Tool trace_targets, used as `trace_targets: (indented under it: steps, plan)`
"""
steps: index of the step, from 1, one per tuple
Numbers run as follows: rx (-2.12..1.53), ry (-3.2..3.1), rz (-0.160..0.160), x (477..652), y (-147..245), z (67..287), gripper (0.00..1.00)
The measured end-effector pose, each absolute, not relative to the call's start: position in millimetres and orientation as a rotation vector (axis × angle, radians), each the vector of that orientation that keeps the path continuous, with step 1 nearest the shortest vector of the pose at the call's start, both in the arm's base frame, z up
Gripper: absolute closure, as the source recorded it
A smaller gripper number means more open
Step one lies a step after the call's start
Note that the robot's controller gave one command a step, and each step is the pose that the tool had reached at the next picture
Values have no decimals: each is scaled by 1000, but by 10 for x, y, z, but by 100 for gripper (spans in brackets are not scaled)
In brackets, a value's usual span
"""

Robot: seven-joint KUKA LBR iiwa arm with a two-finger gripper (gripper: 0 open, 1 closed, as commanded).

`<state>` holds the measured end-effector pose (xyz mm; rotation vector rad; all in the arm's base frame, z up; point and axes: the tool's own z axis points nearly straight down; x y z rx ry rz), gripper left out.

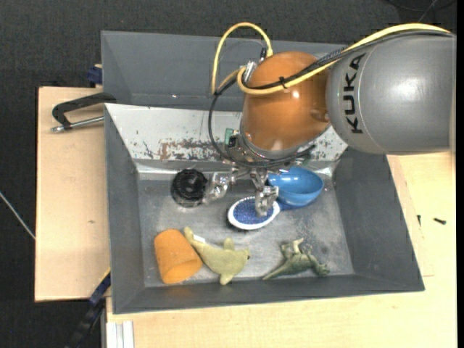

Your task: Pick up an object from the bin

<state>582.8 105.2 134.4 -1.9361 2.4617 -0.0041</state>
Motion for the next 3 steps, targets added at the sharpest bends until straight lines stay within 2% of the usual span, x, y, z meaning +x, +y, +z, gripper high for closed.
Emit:
trace_targets:
  steps: [1,2,3]
  plan:
    - [-2325,2112,-3,5330,676,896,0]
    - [-2326,2120,-20,5357,620,925,100]
    - [-2477,1918,-9,5384,560,2036,100]
